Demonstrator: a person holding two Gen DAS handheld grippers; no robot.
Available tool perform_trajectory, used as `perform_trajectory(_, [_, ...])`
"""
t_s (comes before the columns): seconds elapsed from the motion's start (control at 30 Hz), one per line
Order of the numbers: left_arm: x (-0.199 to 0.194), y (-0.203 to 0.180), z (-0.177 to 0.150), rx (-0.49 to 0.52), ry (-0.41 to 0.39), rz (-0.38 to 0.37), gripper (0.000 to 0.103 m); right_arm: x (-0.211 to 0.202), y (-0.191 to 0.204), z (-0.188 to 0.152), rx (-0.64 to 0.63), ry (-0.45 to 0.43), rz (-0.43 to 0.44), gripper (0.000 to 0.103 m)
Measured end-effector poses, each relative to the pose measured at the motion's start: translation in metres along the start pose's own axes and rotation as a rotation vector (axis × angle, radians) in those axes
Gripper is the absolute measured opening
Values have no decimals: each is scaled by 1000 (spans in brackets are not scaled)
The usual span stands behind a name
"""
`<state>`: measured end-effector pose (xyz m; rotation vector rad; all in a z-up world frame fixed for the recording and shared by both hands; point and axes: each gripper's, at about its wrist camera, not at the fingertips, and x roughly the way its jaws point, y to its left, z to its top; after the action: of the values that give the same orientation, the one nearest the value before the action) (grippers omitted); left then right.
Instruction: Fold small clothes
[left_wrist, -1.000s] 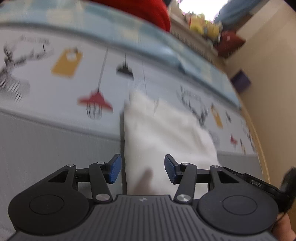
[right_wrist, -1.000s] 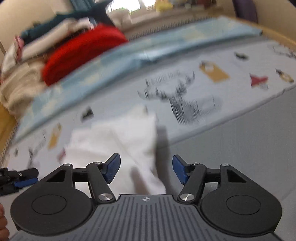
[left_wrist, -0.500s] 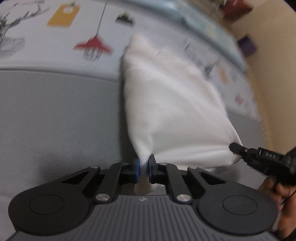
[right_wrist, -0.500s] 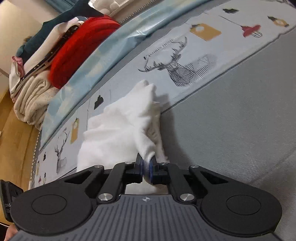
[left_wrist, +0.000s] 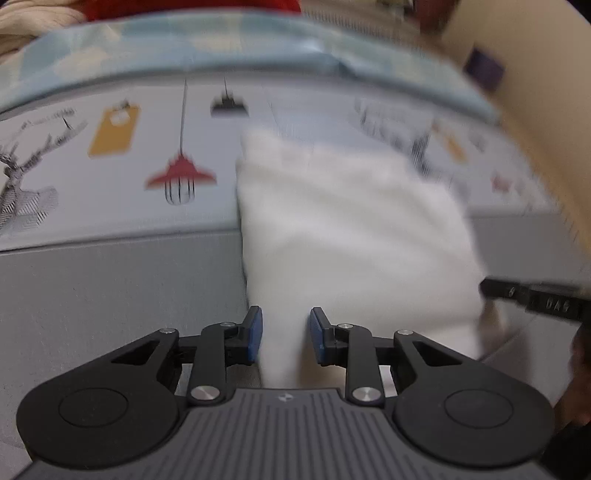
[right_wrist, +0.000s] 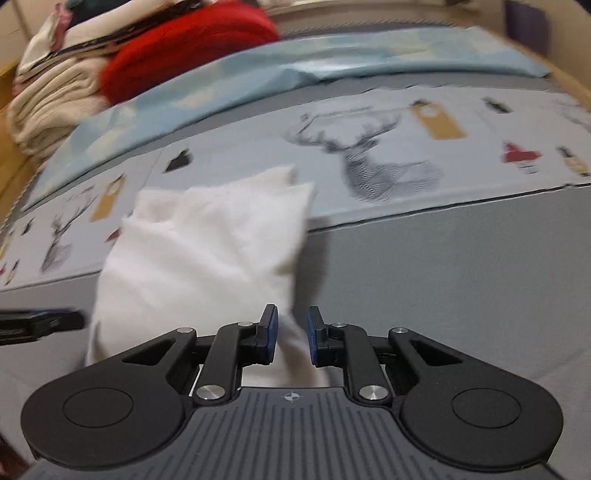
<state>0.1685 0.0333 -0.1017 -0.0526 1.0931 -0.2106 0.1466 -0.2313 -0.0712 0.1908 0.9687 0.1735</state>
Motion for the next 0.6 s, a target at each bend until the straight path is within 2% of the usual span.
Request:
perform_trajectory(0.03, [10, -1, -6, 20, 61, 31, 38, 8, 0, -3, -13, 37, -19, 21])
perform_trajectory(0.07, [20, -1, -10, 31, 114, 60, 41, 19, -2, -5, -34, 88, -66, 31])
perform_trajectory(0.13, [17, -1, -14, 26, 112, 90, 45, 33, -4, -9, -49, 160, -138, 49])
perform_trajectory(0.2, [4, -6, -15, 43, 78, 112, 47, 30, -8, -7, -22, 156, -166, 51])
perform_trajectory(0.27, [-15, -9, -14, 80, 33, 164, 55, 21, -6, -6, -10, 122, -181, 50])
perform_trajectory(0.33, [-41, -14, -15, 101, -33, 207, 75, 7, 0, -7, -46, 80, -205, 50])
perform_trajectory(0.37, [-56, -17, -18, 99, -77, 218, 79, -2, 3, -7, -71, 58, -216, 52])
perform_trajectory(0.5, [-112, -31, -40, 91, -257, 221, 87, -40, 10, -17, -103, -14, -210, 55])
perform_trajectory(0.57, [-133, -43, -58, 93, -359, 236, 87, -57, 10, -25, -76, -33, -193, 66])
perform_trajectory(0.6, [-141, -47, -67, 93, -399, 241, 88, -68, 12, -32, -72, -50, -188, 67])
